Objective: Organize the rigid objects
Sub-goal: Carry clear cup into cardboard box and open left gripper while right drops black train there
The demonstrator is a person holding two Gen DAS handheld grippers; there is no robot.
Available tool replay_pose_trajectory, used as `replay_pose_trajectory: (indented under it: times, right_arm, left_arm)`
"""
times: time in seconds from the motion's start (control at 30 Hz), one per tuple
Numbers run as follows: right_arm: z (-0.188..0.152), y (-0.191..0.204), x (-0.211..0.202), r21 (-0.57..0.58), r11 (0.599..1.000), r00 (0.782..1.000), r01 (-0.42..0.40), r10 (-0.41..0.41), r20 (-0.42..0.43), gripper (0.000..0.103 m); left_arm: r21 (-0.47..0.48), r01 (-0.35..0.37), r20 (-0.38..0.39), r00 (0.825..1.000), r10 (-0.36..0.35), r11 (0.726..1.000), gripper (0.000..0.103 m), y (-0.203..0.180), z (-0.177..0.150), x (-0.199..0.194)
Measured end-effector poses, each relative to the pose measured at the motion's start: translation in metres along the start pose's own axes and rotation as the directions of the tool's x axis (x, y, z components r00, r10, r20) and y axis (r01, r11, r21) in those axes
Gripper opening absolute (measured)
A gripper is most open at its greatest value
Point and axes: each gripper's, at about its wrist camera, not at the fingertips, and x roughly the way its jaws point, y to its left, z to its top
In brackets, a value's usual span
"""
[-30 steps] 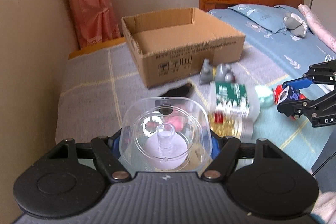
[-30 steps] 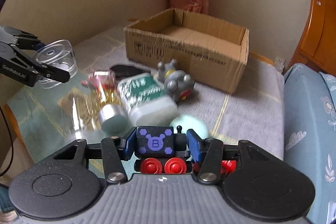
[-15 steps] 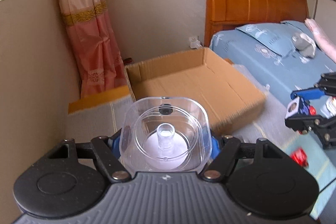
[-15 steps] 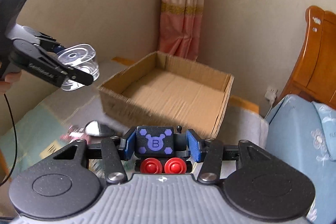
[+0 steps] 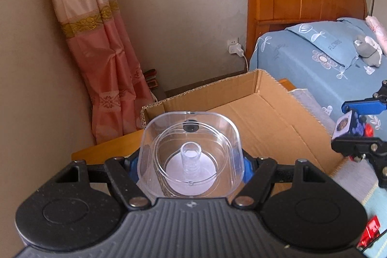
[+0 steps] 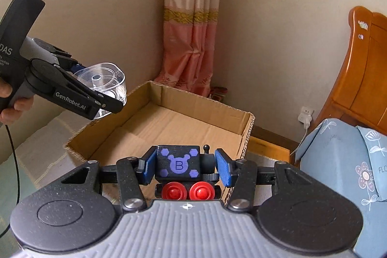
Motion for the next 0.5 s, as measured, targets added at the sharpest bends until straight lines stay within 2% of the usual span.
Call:
replay_pose_trajectory:
  times: [0.03,0.1,0.37,0.4,0.43,0.5]
  right_arm:
    - [0.000,-0.002,0.003,0.011,1.000,1.000,0.002,-0.002,0.002,0.075]
    - [-0.003,-0.004,0.007,0.034,0.999,1.000,0.001,-0.001,0.010,0.094]
    - [-0.023,0.000,-0.001,0.054,0.998,1.000,-0.025,0.026,-0.008,0.100]
    - [-0.024,0.000,-0.003,0.056,0.998,1.000,-0.028,0.029,-0.010,0.100]
    - [-0.026,0.000,-0.006,0.059,0.998,0.999,-0.033,0.034,-0.011,0.100]
    - [-0.031,0.001,-0.012,0.058,0.998,0.999,-0.039,0.039,-0.013,0.101]
  left_arm:
    - [-0.002,-0.002,-0.005,1.000,0.002,1.000,0.073,0.000,0.002,0.004]
    - [-0.005,0.001,-0.015,1.000,-0.001,1.000,0.073,-0.001,0.005,0.014]
    - [-0.016,-0.003,-0.036,0.999,0.002,1.000,0.073,-0.002,0.013,0.036]
    - [-0.023,-0.009,-0.036,0.999,0.008,1.000,0.077,-0.002,0.013,0.037]
    - [-0.032,-0.011,-0.035,0.999,0.010,0.999,0.088,-0.002,0.012,0.037]
    - [-0.047,-0.014,-0.019,1.000,0.013,0.999,0.096,0.000,0.010,0.032]
